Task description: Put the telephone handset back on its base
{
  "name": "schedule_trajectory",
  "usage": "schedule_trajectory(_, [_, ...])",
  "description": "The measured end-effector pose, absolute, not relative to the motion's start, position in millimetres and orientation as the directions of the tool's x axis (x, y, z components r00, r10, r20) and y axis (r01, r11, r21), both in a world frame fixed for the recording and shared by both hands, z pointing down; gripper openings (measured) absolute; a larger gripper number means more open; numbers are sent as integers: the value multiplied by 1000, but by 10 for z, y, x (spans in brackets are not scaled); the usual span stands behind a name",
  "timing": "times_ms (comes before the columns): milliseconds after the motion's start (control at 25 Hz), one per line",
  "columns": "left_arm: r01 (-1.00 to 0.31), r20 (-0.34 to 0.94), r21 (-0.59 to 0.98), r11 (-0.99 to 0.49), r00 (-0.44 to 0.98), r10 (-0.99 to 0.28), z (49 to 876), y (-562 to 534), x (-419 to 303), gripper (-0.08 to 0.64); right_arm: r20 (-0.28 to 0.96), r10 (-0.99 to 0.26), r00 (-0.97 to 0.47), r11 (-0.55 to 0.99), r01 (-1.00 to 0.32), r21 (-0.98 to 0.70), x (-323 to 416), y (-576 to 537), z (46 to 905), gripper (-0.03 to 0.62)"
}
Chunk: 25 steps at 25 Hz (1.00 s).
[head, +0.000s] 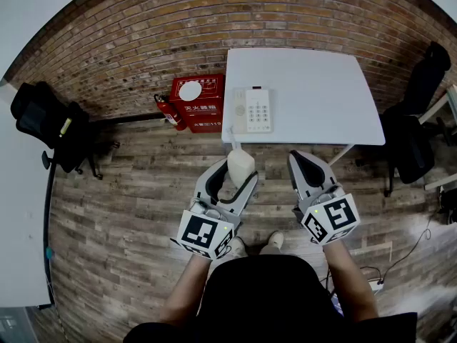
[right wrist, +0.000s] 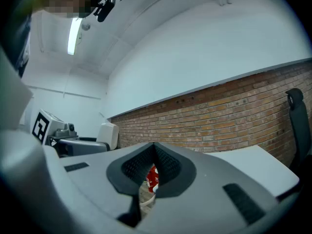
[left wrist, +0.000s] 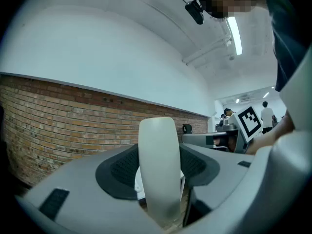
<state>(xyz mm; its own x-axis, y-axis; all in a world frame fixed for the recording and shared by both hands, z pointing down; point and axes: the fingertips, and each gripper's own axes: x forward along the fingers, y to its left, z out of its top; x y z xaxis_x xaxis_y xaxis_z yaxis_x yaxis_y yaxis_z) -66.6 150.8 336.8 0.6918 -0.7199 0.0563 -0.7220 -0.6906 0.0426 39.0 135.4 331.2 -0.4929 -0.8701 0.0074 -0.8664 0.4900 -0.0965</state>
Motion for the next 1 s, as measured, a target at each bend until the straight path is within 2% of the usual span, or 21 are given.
schedule_trajectory(1000, [-773,62,40,-633,634,-771,3437,1512,-323,255,22,-835,-549,542,-830,-133,759,1270,3461,12])
